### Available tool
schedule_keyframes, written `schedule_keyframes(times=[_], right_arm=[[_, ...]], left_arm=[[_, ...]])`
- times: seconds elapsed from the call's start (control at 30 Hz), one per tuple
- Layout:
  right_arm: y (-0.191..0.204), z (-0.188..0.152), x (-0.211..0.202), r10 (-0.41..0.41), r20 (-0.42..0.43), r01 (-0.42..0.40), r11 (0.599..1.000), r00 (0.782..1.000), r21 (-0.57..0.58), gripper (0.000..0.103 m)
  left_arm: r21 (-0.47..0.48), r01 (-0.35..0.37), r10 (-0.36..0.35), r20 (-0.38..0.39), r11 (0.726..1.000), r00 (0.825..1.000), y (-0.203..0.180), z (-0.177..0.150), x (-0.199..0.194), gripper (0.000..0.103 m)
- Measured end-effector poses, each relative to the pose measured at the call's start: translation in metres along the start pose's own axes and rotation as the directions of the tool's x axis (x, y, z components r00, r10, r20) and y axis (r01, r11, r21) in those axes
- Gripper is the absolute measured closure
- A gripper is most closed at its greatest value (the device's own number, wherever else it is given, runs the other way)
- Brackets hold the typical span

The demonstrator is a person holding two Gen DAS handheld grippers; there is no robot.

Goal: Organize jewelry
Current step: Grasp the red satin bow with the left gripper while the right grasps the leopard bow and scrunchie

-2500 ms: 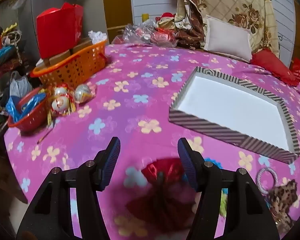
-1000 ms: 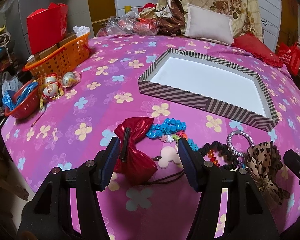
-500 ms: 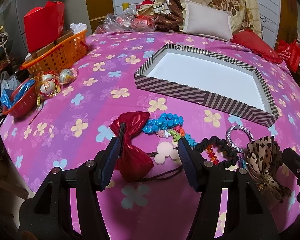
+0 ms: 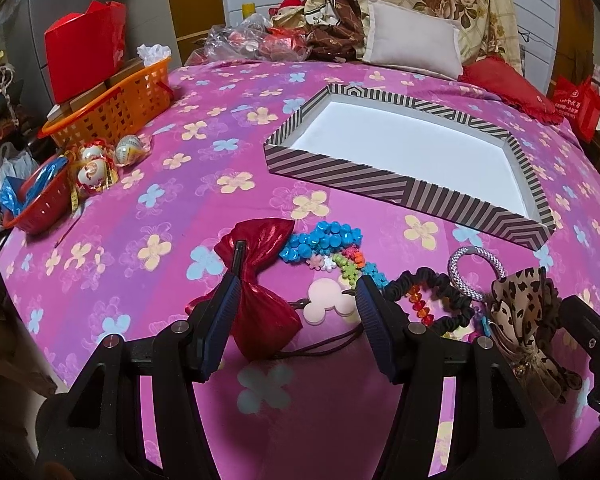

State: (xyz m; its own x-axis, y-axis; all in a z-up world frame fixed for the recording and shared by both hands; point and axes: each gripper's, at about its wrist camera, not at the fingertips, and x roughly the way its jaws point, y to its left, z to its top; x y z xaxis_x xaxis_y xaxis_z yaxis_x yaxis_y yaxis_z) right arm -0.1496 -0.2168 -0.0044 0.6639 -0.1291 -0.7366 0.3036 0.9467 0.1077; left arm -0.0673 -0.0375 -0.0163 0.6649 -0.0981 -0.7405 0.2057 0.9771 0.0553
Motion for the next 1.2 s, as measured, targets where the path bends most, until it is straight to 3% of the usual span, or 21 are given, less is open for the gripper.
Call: schedule_keyframes(times=[1.2], right_arm=[[0.0009, -0.0035, 0.0060, -0.006, -0.025, 0.005, 1.000, 1.000, -0.012, 0.000]], left_arm=[[-0.006, 0.012, -0.012, -0.020, 1.000, 1.000, -0.0030, -0.0047, 0.0038, 0.043]])
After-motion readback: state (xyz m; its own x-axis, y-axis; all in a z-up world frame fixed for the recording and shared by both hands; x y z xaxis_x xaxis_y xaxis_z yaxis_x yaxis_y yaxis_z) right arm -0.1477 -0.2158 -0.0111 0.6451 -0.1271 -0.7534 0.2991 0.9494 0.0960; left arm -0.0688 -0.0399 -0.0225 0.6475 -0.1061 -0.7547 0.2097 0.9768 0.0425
